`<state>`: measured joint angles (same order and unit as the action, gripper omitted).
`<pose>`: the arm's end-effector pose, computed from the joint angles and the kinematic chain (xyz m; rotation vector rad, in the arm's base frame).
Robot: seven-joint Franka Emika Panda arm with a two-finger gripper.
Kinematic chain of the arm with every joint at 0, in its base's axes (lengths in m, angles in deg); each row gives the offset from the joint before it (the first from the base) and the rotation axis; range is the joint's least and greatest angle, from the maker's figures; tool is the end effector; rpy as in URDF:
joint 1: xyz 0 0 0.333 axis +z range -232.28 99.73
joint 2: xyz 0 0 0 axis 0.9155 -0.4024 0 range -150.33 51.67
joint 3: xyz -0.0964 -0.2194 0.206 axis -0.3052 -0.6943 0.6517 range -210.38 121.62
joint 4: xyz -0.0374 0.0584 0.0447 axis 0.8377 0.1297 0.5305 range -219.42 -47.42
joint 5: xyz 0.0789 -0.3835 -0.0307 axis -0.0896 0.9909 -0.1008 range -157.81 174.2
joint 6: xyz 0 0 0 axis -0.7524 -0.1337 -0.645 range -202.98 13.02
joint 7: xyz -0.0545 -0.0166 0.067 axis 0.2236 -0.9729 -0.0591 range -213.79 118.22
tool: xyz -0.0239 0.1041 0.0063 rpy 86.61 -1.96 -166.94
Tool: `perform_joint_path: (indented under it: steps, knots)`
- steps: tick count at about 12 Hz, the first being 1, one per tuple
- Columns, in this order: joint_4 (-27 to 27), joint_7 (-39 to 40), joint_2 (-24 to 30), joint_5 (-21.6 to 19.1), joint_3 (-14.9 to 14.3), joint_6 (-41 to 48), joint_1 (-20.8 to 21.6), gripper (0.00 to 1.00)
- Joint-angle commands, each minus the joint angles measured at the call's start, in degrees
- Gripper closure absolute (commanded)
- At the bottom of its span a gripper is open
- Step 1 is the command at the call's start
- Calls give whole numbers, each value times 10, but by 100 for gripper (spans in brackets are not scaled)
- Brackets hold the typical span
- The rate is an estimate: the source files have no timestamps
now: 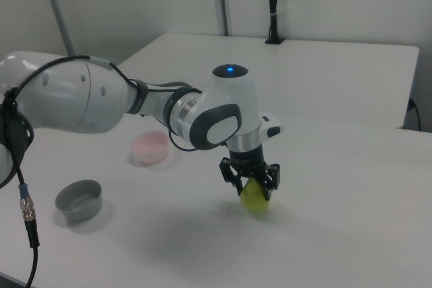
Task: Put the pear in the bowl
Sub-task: 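Lower the gripper and close it around the pear, then lift the grasped pear up off the table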
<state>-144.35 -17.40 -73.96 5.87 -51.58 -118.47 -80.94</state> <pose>0.6192 -0.2394 0.3326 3.0751 0.2116 0.1108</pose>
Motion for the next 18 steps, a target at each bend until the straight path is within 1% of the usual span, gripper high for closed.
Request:
perform_joint_path:
  steps: [1,3,4,6,8,10,12,14,15,16,17,18]
  knots:
    - [-12,-12,44,14,0,31,2,98]
    - [-11,-14,80,33,2,82,4,98]
    - [-9,-14,100,36,2,108,6,98]
    - [-8,-15,142,35,3,141,8,98]
    - [-7,-16,179,35,3,181,21,98]
    - [10,-23,215,34,3,246,36,98]
    - [23,-48,239,31,3,285,48,98]
    - [31,-76,252,27,2,312,60,98]
    - [42,-95,257,26,-2,329,73,98]
    - [56,-126,258,25,-6,348,96,98]
    - [60,-149,258,24,-8,352,109,98]
    - [67,-171,259,20,-17,356,128,98]
